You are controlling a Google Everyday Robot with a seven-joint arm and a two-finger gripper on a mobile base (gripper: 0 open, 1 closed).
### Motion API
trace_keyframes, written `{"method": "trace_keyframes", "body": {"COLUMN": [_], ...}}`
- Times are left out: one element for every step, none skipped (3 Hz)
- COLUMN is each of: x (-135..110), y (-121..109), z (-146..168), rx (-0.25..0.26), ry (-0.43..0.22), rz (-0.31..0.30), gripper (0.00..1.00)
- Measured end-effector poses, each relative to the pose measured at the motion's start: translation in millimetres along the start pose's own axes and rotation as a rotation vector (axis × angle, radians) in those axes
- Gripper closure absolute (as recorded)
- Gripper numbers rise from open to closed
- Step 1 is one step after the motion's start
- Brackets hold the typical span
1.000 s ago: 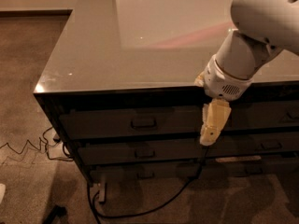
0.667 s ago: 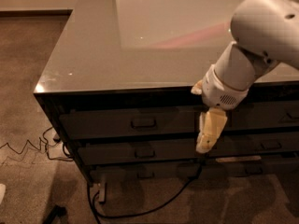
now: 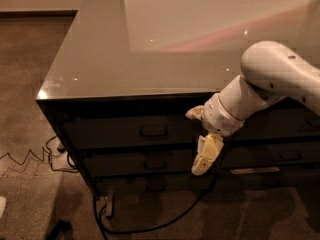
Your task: Open top drawer
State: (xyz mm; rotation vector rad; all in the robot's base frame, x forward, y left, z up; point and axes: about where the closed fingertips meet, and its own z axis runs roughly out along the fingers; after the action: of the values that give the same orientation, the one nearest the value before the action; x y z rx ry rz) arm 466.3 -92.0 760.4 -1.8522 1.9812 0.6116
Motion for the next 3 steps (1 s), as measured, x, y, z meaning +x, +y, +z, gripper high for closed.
{"method": "trace_keyframes", "body": {"x": [-13.7,-33.1,-34.4], "y": [-17.2,-29.3,-31.6], "z": [18.5,18.8,18.5], "rx": [-0.001,0.070,0.080], "ry": [-0.062,-0.066,-0.069], "rz": [-0.032,-0.065,-0.066], "gripper": [0.00,0.00,0.00]}}
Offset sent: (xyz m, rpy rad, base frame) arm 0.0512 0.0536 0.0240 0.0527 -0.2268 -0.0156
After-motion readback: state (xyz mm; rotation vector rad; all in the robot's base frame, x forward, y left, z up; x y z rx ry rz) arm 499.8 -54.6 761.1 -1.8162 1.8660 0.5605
